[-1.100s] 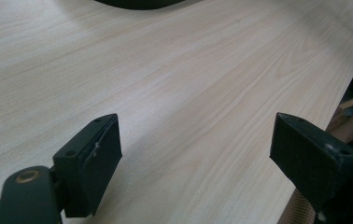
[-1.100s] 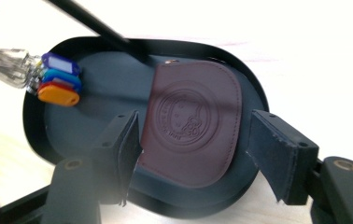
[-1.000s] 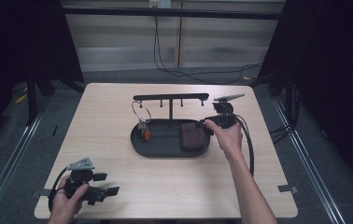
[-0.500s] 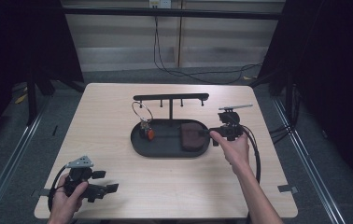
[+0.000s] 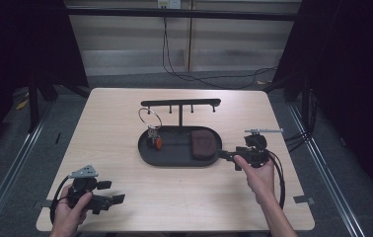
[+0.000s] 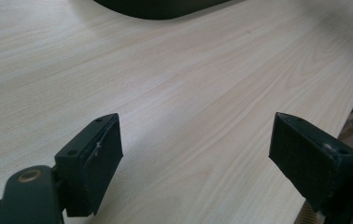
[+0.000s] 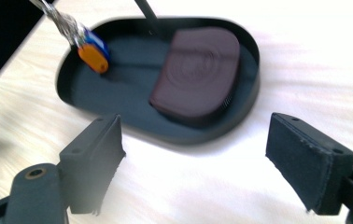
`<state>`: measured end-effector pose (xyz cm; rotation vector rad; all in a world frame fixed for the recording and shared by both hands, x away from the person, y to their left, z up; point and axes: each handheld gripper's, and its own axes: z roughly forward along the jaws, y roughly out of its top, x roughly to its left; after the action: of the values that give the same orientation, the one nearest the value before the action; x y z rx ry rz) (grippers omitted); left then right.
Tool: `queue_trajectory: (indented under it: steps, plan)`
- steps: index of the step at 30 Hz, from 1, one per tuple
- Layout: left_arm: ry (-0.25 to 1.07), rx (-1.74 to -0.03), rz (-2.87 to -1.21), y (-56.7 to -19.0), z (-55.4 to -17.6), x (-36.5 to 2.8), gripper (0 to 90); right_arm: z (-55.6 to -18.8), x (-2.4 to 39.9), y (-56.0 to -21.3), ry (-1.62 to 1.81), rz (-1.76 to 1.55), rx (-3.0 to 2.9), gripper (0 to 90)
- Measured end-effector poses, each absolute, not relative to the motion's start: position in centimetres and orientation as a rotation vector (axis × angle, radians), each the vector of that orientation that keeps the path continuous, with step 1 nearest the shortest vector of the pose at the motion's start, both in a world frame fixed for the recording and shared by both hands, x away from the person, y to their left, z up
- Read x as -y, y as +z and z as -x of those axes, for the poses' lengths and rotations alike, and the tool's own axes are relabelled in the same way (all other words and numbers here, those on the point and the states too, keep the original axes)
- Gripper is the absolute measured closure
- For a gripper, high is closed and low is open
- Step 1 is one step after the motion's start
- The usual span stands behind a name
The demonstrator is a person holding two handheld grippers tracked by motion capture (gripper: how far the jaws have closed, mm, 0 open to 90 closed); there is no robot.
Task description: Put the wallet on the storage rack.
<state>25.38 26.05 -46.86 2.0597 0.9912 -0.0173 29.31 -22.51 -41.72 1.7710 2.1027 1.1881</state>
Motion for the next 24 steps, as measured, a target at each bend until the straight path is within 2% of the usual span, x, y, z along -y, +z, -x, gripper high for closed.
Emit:
queue_trajectory:
  steps: [13, 18, 24]
  plan:
    - [0.000, -1.001, -2.043, -46.8, -25.2, -26.1, 16.6, -23.2, 24.2, -43.3, 1.158, -1.676, -2.071, 18.4]
    - [-0.001, -1.004, -2.034, -46.8, -25.1, -26.1, 16.6, -21.5, 25.0, -43.5, 1.182, -1.663, -2.040, 18.4]
    - [-0.003, -1.004, -2.034, -46.8, -24.9, -25.8, 16.6, -19.9, 25.6, -45.3, 1.202, -1.675, -1.989, 18.9]
